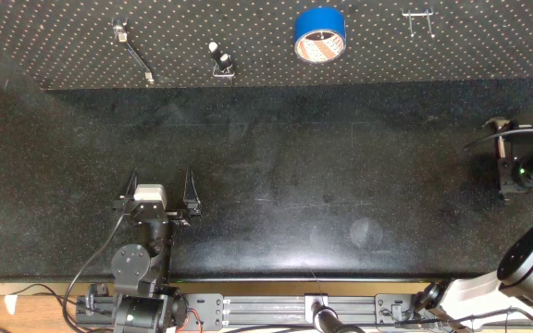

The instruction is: Place Tools Onto Pegboard

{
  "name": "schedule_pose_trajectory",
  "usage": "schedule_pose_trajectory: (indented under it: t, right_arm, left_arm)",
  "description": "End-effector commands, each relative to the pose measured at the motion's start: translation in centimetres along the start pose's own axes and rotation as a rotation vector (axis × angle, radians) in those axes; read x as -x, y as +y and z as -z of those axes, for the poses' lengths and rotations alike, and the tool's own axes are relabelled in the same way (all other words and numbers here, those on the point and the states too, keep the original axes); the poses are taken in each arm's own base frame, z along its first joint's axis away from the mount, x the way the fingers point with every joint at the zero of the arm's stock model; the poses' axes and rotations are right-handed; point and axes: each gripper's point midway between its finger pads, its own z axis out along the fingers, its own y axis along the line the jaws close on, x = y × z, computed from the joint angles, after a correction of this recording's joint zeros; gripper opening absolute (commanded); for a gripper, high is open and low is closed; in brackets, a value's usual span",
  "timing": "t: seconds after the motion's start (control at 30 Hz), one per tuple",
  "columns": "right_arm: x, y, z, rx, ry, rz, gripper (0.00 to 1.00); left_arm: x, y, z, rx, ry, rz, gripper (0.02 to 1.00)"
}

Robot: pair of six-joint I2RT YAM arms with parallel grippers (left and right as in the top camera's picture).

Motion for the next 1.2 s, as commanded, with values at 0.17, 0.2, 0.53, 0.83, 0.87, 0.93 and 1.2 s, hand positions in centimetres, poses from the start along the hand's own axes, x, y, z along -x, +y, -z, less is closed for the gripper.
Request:
schedule_pose_trajectory:
  t: [0.17,0.2,0.53,0.83,0.87,0.93,1.2]
  right_arm:
    - [6.4,2.9,8.7,0.097,-0.448,0.035,0.075]
    - [8.8,5.0,13.8,0.134,-0.649,0.088,0.075]
    - [15.3,18.8,20.8,0.173,-0.876,0.238,0.075]
    - [16.3,18.4,15.4,0.186,-0.738,0.169,0.167]
    - [16.1,18.5,15.0,0.189,-0.722,0.166,0.325]
    - [15.9,18.5,14.8,0.192,-0.710,0.166,0.498]
    - [13.1,21.0,13.9,0.193,-0.813,0.243,0.976]
  left_arm:
    - [-0.1,-0.2,0.0,-0.010,0.000,-0.012,0.996]
    - [-0.1,-0.2,0.0,-0.010,0.000,-0.012,0.993]
    - [-0.1,-0.2,0.0,-0.010,0.000,-0.012,0.996]
    - [-0.1,-0.2,0.0,-0.010,0.000,-0.012,0.996]
    - [-0.1,-0.2,0.0,-0.010,0.000,-0.012,0.996]
    - [-0.1,-0.2,0.0,-0.010,0.000,-0.012,0.993]
    - [-0.1,-0.2,0.0,-0.010,0.000,-0.012,0.996]
